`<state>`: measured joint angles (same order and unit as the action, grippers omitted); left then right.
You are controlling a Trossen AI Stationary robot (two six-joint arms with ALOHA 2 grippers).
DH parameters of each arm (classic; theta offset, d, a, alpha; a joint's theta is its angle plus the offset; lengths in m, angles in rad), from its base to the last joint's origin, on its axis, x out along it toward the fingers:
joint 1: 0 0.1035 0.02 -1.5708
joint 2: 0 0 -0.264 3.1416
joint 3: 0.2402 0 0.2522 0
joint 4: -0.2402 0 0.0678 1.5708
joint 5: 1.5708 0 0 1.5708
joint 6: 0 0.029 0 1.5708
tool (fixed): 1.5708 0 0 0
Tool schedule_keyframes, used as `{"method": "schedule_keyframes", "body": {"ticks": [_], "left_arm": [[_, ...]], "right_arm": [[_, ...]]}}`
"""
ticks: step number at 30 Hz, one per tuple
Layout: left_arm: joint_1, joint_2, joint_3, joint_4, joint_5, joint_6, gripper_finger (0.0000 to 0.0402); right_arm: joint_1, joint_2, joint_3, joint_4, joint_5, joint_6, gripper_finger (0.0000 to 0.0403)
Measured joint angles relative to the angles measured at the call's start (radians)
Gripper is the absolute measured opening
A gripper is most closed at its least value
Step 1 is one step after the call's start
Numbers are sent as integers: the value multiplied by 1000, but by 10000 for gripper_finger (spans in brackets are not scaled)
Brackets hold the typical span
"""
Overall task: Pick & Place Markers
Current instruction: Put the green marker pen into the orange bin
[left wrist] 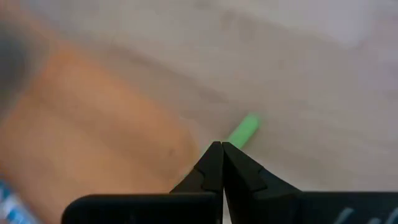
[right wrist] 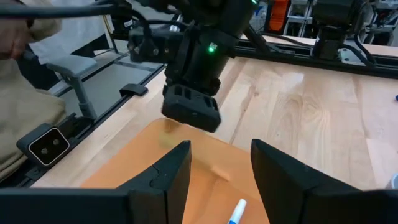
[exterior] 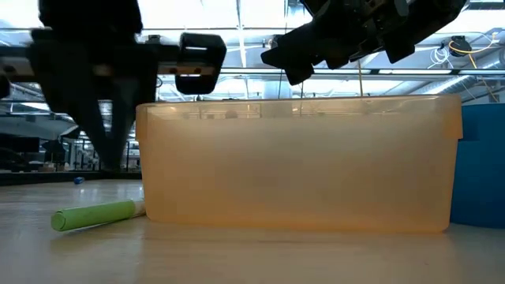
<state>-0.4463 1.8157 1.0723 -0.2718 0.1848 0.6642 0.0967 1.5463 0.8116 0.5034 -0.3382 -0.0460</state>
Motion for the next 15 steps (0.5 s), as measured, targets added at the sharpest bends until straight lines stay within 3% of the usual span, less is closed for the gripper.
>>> {"method": "schedule_keyframes", "body": {"ticks": [4,9,11,15], "left_arm": [[41,-1,-45,71,128,46,2],[84,-1,-130,241,201,31,2],[90,-1,-154,279,205,2,2],[85,-1,-177,292,119,-68,2]], "right_arm": [[0,0,0,0,0,0,155],[0,0,0,0,0,0,155],[0,0,0,-2,0,0,155],[0,0,0,-12,0,0,155]]}}
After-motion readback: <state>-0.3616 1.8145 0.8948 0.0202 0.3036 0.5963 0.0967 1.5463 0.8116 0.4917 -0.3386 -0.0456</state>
